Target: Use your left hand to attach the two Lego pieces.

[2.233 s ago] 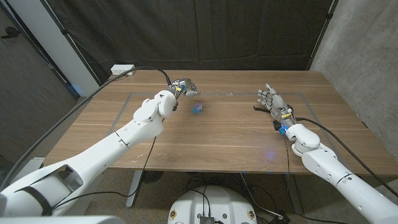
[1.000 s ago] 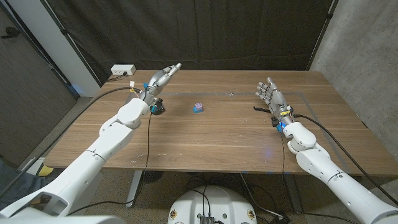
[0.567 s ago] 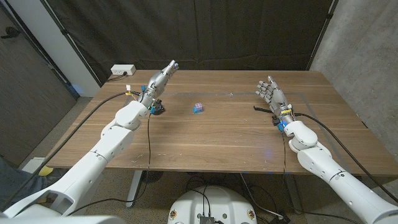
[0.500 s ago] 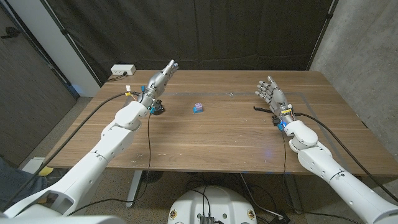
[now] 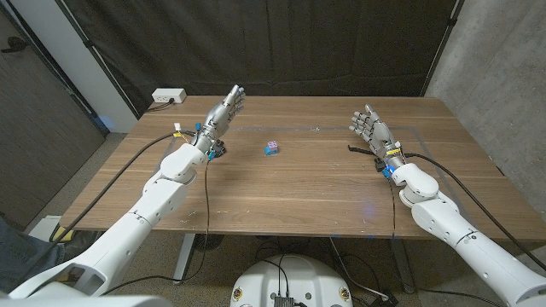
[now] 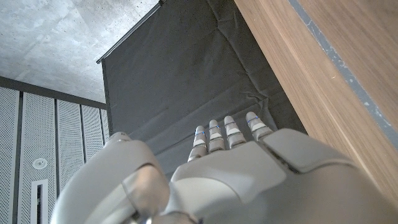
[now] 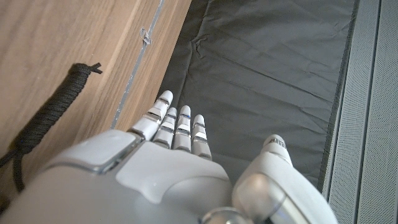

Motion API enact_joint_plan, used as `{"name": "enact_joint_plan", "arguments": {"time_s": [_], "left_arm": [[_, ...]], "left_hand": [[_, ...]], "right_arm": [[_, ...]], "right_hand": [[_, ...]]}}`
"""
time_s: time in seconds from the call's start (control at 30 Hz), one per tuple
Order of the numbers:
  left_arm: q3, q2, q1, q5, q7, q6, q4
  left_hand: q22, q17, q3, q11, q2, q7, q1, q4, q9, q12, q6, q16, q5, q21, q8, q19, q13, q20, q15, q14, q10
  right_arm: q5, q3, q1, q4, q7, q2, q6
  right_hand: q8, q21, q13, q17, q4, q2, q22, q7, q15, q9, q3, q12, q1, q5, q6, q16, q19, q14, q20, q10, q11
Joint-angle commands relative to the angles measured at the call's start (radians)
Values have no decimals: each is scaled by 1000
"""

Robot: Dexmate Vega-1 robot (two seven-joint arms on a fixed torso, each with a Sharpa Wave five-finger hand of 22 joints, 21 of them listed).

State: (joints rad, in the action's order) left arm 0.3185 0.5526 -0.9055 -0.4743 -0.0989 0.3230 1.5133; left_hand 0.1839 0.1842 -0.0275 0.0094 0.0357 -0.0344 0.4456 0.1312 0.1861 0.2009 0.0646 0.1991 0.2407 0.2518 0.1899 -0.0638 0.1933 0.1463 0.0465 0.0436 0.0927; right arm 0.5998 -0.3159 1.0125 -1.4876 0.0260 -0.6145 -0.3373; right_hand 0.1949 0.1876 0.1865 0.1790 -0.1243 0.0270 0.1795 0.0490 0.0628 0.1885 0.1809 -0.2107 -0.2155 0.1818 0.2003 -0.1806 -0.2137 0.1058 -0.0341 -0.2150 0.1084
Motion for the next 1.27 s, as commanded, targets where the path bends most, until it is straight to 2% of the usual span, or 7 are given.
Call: {"name": "enact_joint_plan", "arguments": {"time_s": [0.03,0.13,0.27,0.37,0.63,0.9,1.27], "left_arm": [[33,-45,14,27,3,72,-78],[36,-55,14,6,-11,68,-92],[40,-58,18,-21,-48,69,-113],[40,-56,16,-14,-42,71,-111],[43,-42,16,10,-21,48,-86],[50,-39,26,9,-34,36,-90],[47,-25,15,7,-45,41,-69]], "left_hand": [[3,2,-11,1,-2,-4,-2,0,3,15,31,8,9,7,16,17,2,-14,-3,23,31],[3,2,-13,1,-3,-7,-2,-2,3,19,39,10,10,7,18,24,2,-16,-5,32,41],[-2,1,-22,25,-13,-2,11,-14,3,27,56,10,16,27,20,111,3,24,-6,58,76],[-4,1,-25,32,-19,9,18,-20,4,30,68,10,17,29,23,130,3,27,-8,66,88],[-4,1,-32,17,-21,7,26,-25,4,32,99,7,22,-2,30,82,3,-20,-7,74,108],[-3,2,-34,41,-12,19,26,-22,4,33,122,8,24,-9,32,84,2,-71,-2,89,124],[-3,2,-36,41,-7,20,26,-21,4,32,129,7,26,-14,32,83,2,-78,-1,95,129]], "right_arm": [[22,6,12,20,-6,21,-12],[23,2,8,22,-1,18,-2],[24,-1,6,29,8,18,-4],[27,3,12,23,-2,18,1],[30,5,21,20,-11,20,3],[31,3,25,10,-15,17,14],[25,-1,34,-8,-26,13,26]], "right_hand": [[13,-7,1,4,0,2,3,-34,-8,3,2,-5,-6,3,30,8,36,-26,-4,-9,-15],[15,-6,1,4,0,1,3,-40,-9,3,2,-4,-7,3,35,7,39,-28,-5,-9,-16],[14,-5,1,3,-1,1,3,-39,-10,3,1,-4,-7,3,36,7,39,-30,-6,-8,-18],[14,-4,1,3,-1,2,3,-38,-9,2,1,-4,-8,3,37,6,40,-30,-6,-8,-19],[14,-4,1,3,-1,2,4,-39,-7,2,1,-5,-8,3,38,5,46,-33,-4,-9,-16],[12,-3,1,3,-2,4,4,-36,-6,2,3,-4,-11,3,37,4,48,-35,-4,-8,-15],[11,-1,1,3,-2,5,4,-37,-3,3,3,-5,-12,3,37,3,50,-36,-3,-9,-9]]}}
